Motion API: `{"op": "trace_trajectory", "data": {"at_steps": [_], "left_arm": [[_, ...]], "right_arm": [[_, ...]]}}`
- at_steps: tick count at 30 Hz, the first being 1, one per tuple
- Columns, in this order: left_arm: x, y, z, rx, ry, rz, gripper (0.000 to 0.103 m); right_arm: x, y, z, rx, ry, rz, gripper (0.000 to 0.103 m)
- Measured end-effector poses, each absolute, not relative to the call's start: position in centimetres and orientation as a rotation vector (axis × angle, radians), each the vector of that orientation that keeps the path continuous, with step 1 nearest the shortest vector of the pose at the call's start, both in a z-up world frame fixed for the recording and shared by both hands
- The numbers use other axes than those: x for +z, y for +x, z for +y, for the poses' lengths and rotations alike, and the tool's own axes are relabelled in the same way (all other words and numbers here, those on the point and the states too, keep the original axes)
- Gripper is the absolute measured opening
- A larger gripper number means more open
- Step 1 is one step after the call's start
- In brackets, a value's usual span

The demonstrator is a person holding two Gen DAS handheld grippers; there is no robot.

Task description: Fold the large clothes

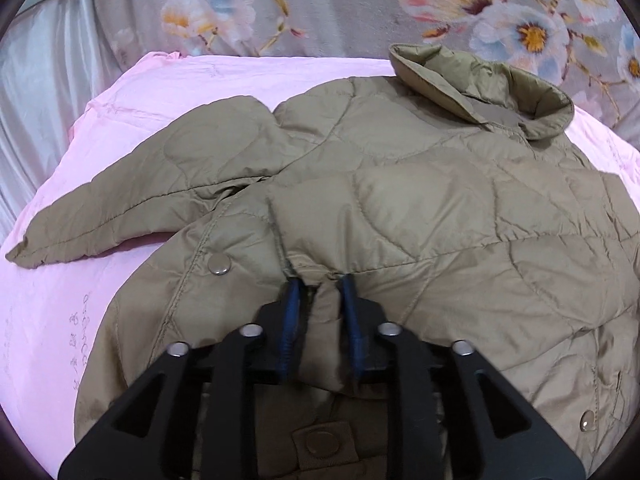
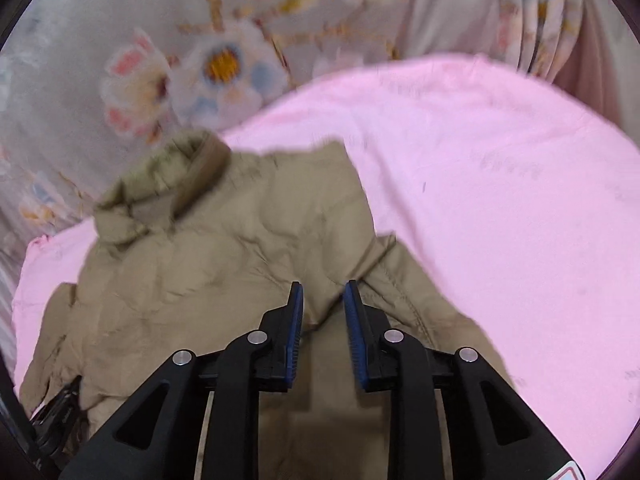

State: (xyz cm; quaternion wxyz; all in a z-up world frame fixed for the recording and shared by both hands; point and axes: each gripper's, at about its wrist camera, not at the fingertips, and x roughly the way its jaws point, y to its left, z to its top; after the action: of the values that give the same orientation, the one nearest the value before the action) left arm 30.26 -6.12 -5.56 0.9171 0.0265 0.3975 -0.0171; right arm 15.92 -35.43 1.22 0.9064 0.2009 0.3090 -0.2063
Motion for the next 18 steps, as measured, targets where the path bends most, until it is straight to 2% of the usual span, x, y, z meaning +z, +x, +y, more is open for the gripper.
{"op": "trace_trajectory", "data": {"at_steps": [2,3,4,5,9,12,14,18], "left_arm": [[-5.4,30.1,-5.9,-0.026,0.04,0.811,0.057],[-5.3,29.9,-5.7,-0.018,0.033,0.806,0.063],[-5.0,29.7,-5.5,-0.011,0.022,0.802,0.076],[-4.9,29.5,-5.2,-0.012,0.006,0.803,0.084],[-3.9,28.1,-3.0,-0.032,-0.068,0.82,0.085],[-2.8,27.1,-0.1,-0.032,-0.125,0.821,0.085],[-2.2,26.6,1.8,-0.024,-0.144,0.818,0.09],[-1.5,26.6,7.8,0.034,-0.2,0.812,0.091]], "right_arm": [[2.8,16.2,-33.0,-0.365,0.345,0.603,0.037],[3.1,17.3,-31.5,-0.307,0.302,0.622,0.037],[3.1,18.3,-30.2,-0.25,0.274,0.639,0.037],[2.8,19.4,-28.8,-0.186,0.254,0.657,0.037],[0.1,23.2,-24.5,-0.07,0.205,0.775,0.037],[-2.7,25.0,-22.9,-0.036,0.217,0.874,0.031],[-3.9,25.3,-22.0,-0.058,0.171,0.895,0.031],[-4.9,25.2,-20.7,-0.081,0.066,0.891,0.031]]}}
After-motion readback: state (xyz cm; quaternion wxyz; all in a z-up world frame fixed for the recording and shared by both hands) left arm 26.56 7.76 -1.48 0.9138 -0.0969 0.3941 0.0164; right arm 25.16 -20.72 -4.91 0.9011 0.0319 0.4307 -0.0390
